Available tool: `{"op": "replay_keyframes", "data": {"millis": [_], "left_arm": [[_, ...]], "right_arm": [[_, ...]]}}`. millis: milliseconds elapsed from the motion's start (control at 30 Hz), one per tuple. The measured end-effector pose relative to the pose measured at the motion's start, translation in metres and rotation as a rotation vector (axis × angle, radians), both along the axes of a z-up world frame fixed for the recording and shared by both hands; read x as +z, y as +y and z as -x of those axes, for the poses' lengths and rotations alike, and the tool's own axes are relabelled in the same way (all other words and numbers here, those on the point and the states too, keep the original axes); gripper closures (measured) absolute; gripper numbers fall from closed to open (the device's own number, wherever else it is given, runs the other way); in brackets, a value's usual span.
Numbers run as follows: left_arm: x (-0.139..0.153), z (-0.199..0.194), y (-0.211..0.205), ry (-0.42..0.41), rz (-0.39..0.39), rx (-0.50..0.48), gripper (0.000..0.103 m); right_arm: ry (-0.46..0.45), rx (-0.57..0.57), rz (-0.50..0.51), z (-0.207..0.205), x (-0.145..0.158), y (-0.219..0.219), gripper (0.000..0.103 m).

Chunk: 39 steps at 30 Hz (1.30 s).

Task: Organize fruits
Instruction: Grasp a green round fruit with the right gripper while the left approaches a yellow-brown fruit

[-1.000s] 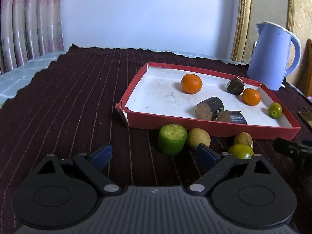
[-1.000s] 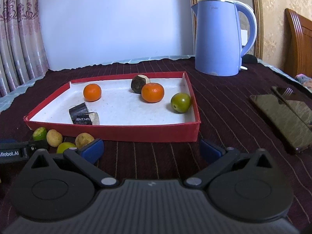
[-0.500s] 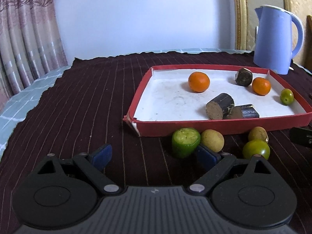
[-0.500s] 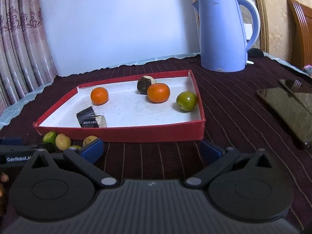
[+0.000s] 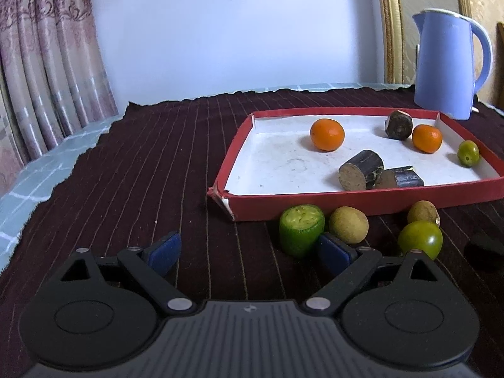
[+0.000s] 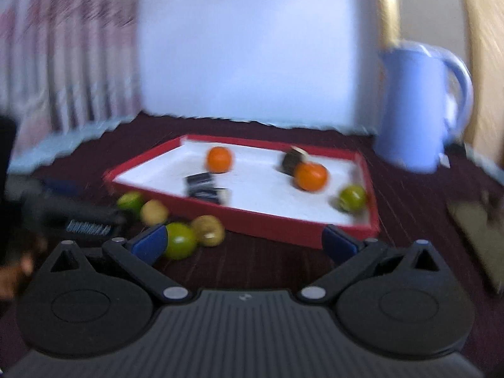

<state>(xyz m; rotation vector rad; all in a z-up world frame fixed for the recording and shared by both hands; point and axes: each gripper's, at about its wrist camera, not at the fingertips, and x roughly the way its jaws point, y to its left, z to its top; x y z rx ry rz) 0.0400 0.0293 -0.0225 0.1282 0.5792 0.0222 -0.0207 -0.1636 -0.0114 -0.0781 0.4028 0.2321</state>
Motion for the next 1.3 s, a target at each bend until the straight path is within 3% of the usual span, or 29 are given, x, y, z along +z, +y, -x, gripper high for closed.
{"op": "replay_keyframes", "data": {"millis": [100, 300, 367, 467, 533, 700, 767, 967, 1167, 1300], "left_arm": [[0.0, 0.001, 0.006, 0.002, 0.04, 0.008, 0.008], [0.002, 0.006, 0.024, -0.018, 0.15, 0.044, 0.008], [0.002, 0.007, 0.024, -0.023, 0.153, 0.049, 0.008], [0.003, 0.008, 0.022, -0.034, 0.139, 0.047, 0.008], [0.003, 0.009, 0.021, -0.035, 0.134, 0.042, 0.008], [0.003, 0.007, 0.024, -0.025, 0.158, 0.039, 0.008], [0.002, 0.006, 0.026, -0.017, 0.171, 0.035, 0.009], [0.005, 0.013, 0.025, -0.058, 0.177, 0.016, 0.009], [0.013, 0.036, -0.014, -0.114, 0.061, -0.154, 0.009], [0.016, 0.035, -0.051, -0.115, -0.018, -0.213, 0.009]], "right_arm": [[0.022, 0.018, 0.111, -0.005, 0.0, 0.022, 0.007], [0.071, 0.046, 0.068, -0.013, 0.001, 0.034, 0.022], [0.092, 0.078, 0.034, -0.015, 0.002, 0.037, 0.042], [0.133, 0.067, 0.041, -0.023, -0.002, 0.046, 0.058], [0.159, 0.073, 0.028, -0.027, -0.004, 0.049, 0.064], [0.168, 0.069, 0.065, -0.031, -0.008, 0.06, 0.062], [0.16, 0.079, 0.064, -0.028, -0.008, 0.06, 0.074], [0.138, 0.042, 0.052, -0.011, -0.002, 0.035, 0.074], [0.134, -0.088, 0.017, -0.009, -0.004, -0.012, 0.074], [0.12, -0.142, -0.003, -0.011, -0.005, -0.03, 0.074]]}}
